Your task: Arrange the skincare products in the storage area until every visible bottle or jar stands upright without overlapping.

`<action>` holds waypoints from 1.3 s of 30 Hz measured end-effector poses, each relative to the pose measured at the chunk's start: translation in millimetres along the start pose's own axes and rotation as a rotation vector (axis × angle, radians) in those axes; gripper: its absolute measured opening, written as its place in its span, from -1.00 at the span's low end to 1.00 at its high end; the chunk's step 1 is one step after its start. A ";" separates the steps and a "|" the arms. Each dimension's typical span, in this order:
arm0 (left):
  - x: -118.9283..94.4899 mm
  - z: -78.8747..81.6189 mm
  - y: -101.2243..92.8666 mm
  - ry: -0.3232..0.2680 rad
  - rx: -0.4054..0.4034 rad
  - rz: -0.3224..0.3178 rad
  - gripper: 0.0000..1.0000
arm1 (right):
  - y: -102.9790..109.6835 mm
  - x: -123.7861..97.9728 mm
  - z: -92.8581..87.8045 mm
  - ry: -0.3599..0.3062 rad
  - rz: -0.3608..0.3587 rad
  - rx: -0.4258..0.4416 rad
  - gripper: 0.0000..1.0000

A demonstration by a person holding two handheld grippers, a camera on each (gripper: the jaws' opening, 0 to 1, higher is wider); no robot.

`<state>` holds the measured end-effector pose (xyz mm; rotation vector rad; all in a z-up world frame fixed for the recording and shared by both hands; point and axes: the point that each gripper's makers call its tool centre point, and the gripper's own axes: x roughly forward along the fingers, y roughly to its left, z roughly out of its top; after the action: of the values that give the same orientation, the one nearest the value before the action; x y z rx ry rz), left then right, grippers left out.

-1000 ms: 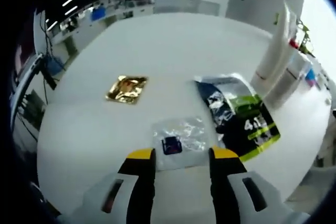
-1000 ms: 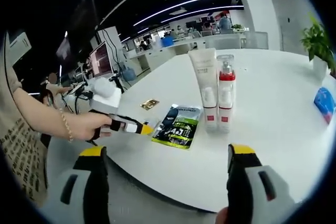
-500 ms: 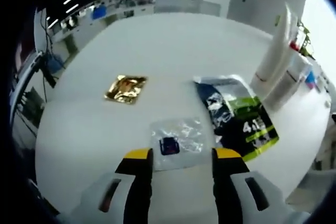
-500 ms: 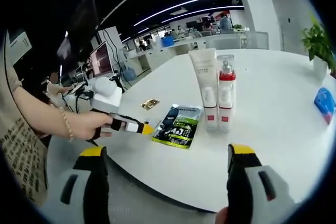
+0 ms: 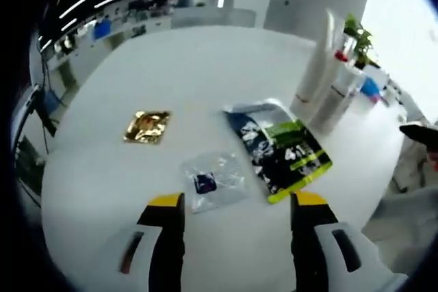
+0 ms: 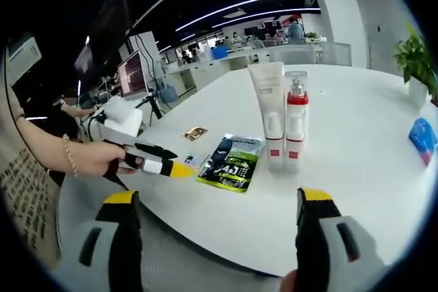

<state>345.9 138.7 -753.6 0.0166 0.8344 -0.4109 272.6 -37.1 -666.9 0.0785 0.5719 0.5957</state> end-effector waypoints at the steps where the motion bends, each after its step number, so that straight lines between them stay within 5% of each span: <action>1: -4.2 0.1 0.3 -0.003 0.003 -0.011 0.23 | 0.4 0.1 0.1 0.001 -0.001 -0.001 0.90; 15: -54.2 0.7 -2.9 -0.050 0.078 -0.165 0.46 | 0.7 -1.0 0.5 0.004 -0.018 -0.006 0.90; 28: -93.8 -8.0 24.6 -0.073 0.068 -0.146 0.79 | 3.9 0.2 -1.3 0.018 -0.009 -0.013 0.91; 39: -116.3 -7.4 29.3 -0.115 0.063 -0.184 0.94 | 5.9 1.1 -3.9 0.035 -0.001 -0.023 0.91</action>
<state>281.7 207.5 -678.9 -0.0254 0.7117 -0.6062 268.2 -32.0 -669.3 0.0468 0.5985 0.6038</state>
